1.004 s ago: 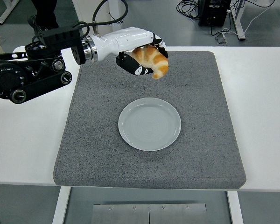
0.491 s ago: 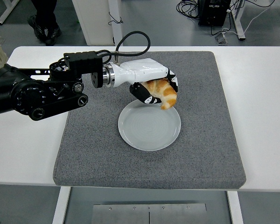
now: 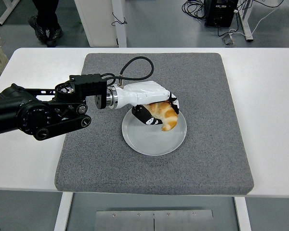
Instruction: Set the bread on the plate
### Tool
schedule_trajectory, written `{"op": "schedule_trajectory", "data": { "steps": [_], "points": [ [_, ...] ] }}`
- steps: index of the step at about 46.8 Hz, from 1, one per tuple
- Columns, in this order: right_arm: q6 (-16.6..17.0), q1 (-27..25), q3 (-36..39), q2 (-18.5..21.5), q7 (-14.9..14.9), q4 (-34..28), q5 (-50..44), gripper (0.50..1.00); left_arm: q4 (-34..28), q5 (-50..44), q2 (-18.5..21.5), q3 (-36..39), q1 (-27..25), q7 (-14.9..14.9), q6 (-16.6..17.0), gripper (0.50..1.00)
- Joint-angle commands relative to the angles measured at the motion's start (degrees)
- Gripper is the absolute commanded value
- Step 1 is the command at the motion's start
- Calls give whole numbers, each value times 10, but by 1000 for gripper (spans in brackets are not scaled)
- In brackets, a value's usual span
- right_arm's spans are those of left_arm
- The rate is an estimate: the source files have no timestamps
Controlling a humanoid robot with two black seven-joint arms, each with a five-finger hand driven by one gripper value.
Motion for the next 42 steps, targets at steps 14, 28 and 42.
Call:
{"op": "schedule_trajectory", "data": {
  "steps": [14, 28, 42],
  "points": [
    [0, 0, 0, 0, 0, 0, 0, 1000, 13, 35, -10, 0, 36, 3, 26, 500],
    [0, 0, 0, 0, 0, 0, 0, 1000, 36, 52, -21, 0, 51, 4, 37, 500],
    [0, 0, 0, 0, 0, 0, 0, 1000, 38, 52, -24, 0, 61, 4, 39, 500]
  ]
}}
